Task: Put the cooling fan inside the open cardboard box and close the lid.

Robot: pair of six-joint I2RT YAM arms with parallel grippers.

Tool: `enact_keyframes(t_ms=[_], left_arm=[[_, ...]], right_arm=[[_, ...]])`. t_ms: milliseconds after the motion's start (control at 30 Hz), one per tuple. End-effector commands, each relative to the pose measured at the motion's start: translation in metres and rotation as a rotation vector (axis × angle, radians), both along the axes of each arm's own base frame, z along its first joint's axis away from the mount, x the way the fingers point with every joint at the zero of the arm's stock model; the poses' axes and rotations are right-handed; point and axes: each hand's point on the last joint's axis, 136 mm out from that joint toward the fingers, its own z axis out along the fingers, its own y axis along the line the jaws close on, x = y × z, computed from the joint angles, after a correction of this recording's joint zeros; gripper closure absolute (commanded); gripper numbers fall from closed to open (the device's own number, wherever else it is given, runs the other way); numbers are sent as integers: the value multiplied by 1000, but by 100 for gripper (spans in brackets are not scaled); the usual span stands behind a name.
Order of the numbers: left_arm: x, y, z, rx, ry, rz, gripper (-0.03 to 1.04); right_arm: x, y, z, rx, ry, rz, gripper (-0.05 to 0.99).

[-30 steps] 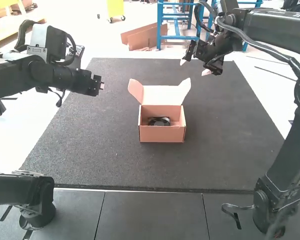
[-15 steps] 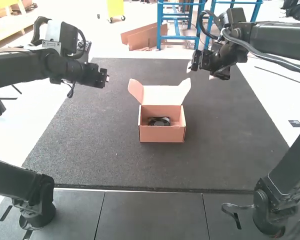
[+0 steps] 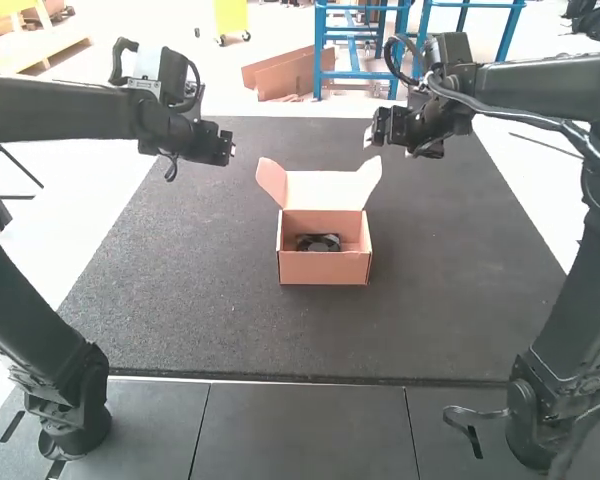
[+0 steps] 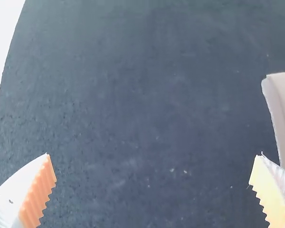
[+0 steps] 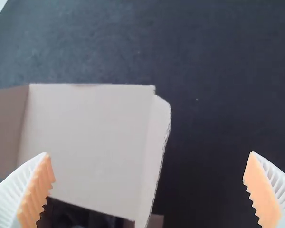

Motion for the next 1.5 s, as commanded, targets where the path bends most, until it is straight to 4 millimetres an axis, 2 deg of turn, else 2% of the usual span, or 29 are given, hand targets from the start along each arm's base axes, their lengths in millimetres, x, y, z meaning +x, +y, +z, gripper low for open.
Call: enact_keyframes(t_ms=[0,267,367,700,967,1167,1333,1467], left_arm=[[17,0,14,-4,-45,22,4],[42,-6,-3,4,-18,19,4],[46,-11,-9,9,-3,9,4],[54,-48,-20,-2,11,-74,4],[62,-59,-25,-5,17,-90,4],[69,-58,-10,-16,-16,-67,4],[70,-42,8,19,-63,14,4],[68,-33,1,62,-44,47,4]], right_arm=[[14,7,13,25,-17,29,2],[32,21,-3,42,83,60,2],[33,26,-11,52,133,72,2],[38,28,-25,52,171,76,2],[43,29,-29,66,184,79,6],[47,28,-32,63,190,78,6],[46,28,-35,62,199,76,6],[45,27,-35,56,204,80,5]])
